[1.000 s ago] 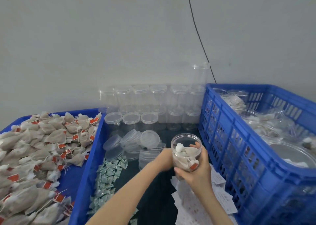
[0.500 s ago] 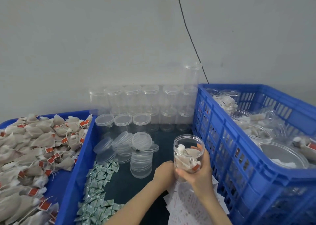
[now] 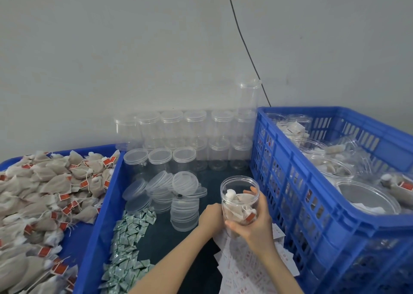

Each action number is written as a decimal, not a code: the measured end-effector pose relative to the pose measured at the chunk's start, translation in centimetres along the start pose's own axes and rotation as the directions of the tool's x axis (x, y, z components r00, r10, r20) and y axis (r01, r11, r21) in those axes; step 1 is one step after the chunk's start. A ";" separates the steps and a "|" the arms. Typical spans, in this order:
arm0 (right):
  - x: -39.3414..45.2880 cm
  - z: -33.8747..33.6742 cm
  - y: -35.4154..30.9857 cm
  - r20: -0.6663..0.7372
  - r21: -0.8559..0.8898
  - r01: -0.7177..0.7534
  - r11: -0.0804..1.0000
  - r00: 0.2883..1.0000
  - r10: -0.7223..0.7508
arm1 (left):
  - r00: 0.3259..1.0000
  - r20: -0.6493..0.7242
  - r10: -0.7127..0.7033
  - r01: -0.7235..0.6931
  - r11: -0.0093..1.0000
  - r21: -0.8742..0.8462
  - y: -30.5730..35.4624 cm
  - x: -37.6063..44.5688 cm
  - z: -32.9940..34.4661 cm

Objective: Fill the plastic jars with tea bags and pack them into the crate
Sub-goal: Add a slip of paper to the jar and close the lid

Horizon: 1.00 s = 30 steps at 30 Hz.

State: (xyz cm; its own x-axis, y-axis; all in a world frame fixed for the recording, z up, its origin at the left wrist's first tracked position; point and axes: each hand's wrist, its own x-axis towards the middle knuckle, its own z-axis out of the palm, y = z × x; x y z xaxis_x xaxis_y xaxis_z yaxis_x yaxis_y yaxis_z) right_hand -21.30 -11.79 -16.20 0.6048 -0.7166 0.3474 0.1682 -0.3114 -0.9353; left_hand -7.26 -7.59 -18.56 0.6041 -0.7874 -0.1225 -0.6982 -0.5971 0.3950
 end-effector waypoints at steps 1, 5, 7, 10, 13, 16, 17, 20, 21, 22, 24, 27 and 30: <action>0.0 0.1 0.0 0.002 0.004 -0.004 1.000 1.000 0.004 | 1.000 -0.015 0.000 0.000 1.000 0.024 -0.1 0.0 -0.2; -0.1 0.3 -0.2 0.004 0.020 -0.013 1.000 1.000 0.013 | 0.993 -0.108 0.052 -0.034 0.986 0.163 -0.1 -0.6 -0.7; -0.2 0.4 -0.3 0.007 0.027 -0.016 1.000 1.000 0.016 | 0.984 -0.150 0.091 -0.063 0.981 0.183 -0.1 -0.9 -0.6; -0.3 0.3 -0.3 0.003 0.034 -0.020 0.999 1.000 0.020 | 0.983 -0.170 0.074 -0.059 0.994 0.094 0.0 -1.1 -0.8; -0.3 0.1 -0.2 -0.003 0.028 -0.019 0.999 1.000 0.019 | 0.976 -0.212 0.052 -0.075 0.992 -0.101 0.3 -1.3 -2.7; -0.3 -0.1 -0.1 -0.005 0.027 -0.028 0.999 1.000 0.028 | 0.936 -0.350 -0.023 -0.153 0.872 -0.466 0.7 -1.6 -6.6; -0.2 -0.1 0.0 -0.002 0.028 -0.032 0.999 0.999 0.032 | 0.918 -0.392 -0.059 -0.182 0.815 -0.551 0.9 -1.7 -8.1; -0.2 0.1 0.0 0.004 0.026 -0.040 0.999 0.999 0.040 | 0.885 -0.449 -0.122 -0.260 0.672 -0.694 1.3 -2.5 -12.3; -0.2 0.2 0.1 0.005 0.022 -0.040 0.999 0.999 0.039 | 0.884 -0.456 -0.106 -0.288 0.645 -0.708 1.6 -3.0 -13.6; -0.2 0.4 0.1 0.010 0.018 -0.040 0.999 0.999 0.040 | 0.888 -0.453 -0.081 -0.301 0.642 -0.705 2.0 -3.5 -14.5; -0.3 0.7 0.0 0.018 0.012 -0.044 0.999 0.999 0.044 | 0.916 -0.400 0.000 -0.293 0.682 -0.670 2.6 -4.4 -15.6; -0.4 1.1 -0.1 0.017 -0.009 -0.047 0.999 0.999 0.047 | 0.963 -0.211 0.167 -0.253 0.826 -0.503 3.4 -5.5 -15.4; -0.5 1.4 -0.3 0.022 -0.023 -0.056 0.998 0.998 0.056 | 0.956 -0.109 0.271 -0.276 0.960 -0.038 4.1 -5.9 -14.5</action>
State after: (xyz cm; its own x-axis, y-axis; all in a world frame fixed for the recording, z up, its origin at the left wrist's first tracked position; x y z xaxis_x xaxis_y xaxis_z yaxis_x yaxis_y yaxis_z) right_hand -20.54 -10.51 -16.20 0.6303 -0.7191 0.2927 0.1165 -0.2851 -0.9514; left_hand -8.16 -3.15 -3.00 0.4310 -0.8979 0.0893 -0.8225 -0.3502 0.4482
